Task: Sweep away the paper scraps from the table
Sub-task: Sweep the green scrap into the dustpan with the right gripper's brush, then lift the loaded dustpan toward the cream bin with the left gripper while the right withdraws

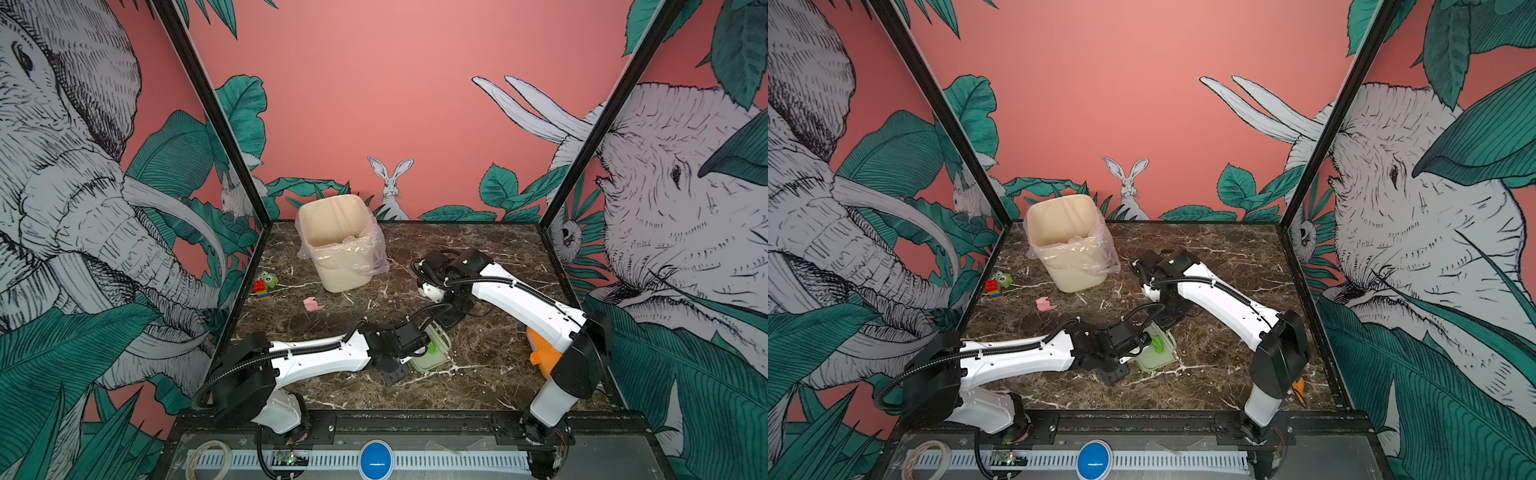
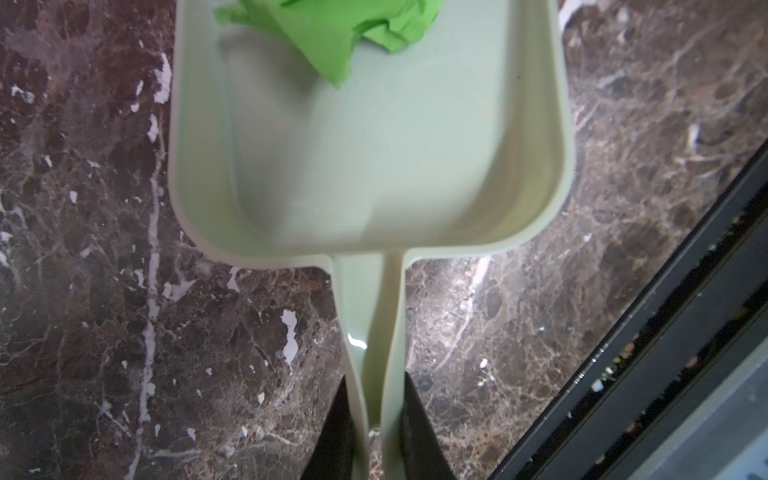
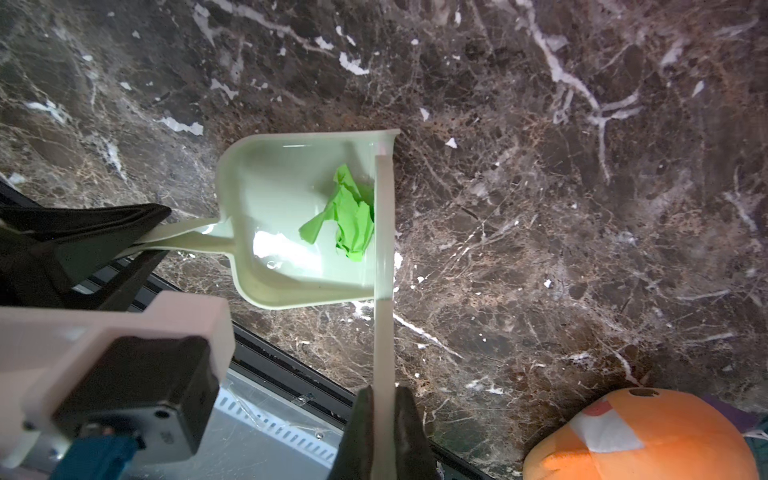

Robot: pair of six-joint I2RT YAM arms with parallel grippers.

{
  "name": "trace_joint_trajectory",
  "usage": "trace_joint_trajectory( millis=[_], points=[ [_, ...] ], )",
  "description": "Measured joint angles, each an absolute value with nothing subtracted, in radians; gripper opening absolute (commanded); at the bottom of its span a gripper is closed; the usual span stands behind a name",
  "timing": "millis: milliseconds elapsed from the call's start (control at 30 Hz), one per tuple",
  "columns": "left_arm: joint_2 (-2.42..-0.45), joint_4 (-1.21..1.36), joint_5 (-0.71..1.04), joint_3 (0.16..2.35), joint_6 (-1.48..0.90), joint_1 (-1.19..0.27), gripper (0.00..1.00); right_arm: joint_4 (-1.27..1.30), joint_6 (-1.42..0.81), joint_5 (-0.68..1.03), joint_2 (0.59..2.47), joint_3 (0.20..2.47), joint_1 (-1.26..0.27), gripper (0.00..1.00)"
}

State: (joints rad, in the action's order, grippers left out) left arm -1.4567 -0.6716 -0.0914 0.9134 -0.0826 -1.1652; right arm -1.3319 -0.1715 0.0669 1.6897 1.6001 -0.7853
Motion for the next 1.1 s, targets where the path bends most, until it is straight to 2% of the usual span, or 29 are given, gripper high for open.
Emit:
trace_joint_trajectory(
  millis=[300,800,1100],
  points=[
    [-1.457,-0.669,-0.096,0.907,-0.085,-1.165,0.10,-1.350,-0.155,0.012,1.695,1.595,-0.768,0.00],
    [-1.452,-0.669,-0.104,0.900,-0.086,-1.166,0.10,-1.297,-0.204,0.148,1.679,1.585,-0.827,0.00],
    [-1.412,-0.647,-0.125,0.896,-0.087,-1.171,0.09,-1.312,-0.219,0.125,1.639,1.597,-0.821,0.00]
  ],
)
